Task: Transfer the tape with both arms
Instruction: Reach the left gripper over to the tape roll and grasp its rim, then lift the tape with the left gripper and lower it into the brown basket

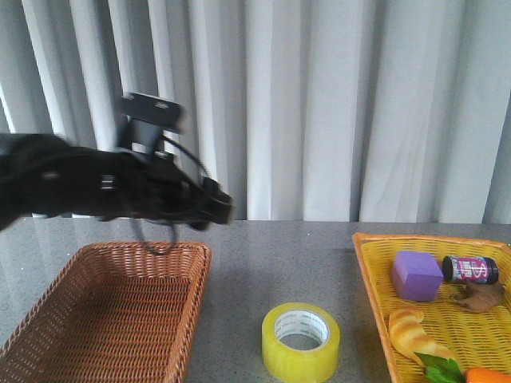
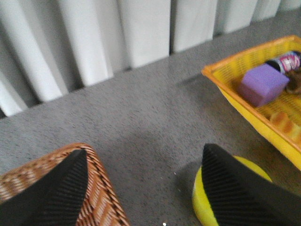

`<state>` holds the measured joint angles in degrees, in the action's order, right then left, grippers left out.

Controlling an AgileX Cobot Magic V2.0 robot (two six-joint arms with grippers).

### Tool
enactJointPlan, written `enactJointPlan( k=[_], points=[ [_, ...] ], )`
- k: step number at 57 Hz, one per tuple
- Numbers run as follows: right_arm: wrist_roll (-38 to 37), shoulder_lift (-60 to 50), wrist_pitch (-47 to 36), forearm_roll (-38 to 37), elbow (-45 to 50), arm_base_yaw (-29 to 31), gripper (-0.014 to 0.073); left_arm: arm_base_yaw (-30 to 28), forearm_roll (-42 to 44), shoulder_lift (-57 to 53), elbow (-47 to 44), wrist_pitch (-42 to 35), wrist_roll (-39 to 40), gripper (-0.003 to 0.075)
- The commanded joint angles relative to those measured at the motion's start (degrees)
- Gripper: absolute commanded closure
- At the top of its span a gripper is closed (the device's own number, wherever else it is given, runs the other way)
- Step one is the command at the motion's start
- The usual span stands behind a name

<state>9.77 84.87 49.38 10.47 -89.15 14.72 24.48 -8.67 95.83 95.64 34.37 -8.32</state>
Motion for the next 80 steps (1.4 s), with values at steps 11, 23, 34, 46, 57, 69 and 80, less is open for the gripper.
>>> enactJointPlan(
  k=[11,23,34,46,57,69,80],
  points=[
    [0.53,-1.84,-3.2,0.53,-1.51,0.36,0.0602,4.05,-0.65,17.74,21.0,15.07,1.96,0.0216],
    [0.53,-1.84,-3.2,0.53,-1.51,0.36,0.0602,4.18,-0.65,24.92,23.32,15.3,7.73,0.0216],
    [0.53,-1.84,-3.2,0.53,-1.51,0.36,0.0602,4.25,-0.89,27.79,23.27,16.4,7.68,0.0216],
    [0.53,-1.84,-3.2,0.53,-1.51,0.36,0.0602,5.57,-1.1,28.54,23.27,15.58,5.82,0.0216],
    [0.53,-1.84,-3.24,0.53,-1.51,0.36,0.0602,7.08,-0.51,29.13,23.27,13.53,5.7,0.0216],
    [0.53,-1.84,-3.24,0.53,-1.51,0.36,0.0602,7.05,-0.14,30.69,23.27,13.93,10.2,0.0226],
    [0.53,-1.84,-3.24,0.53,-1.51,0.36,0.0602,7.02,0.97,31.66,23.27,13.91,14.28,0.0329]
  ],
)
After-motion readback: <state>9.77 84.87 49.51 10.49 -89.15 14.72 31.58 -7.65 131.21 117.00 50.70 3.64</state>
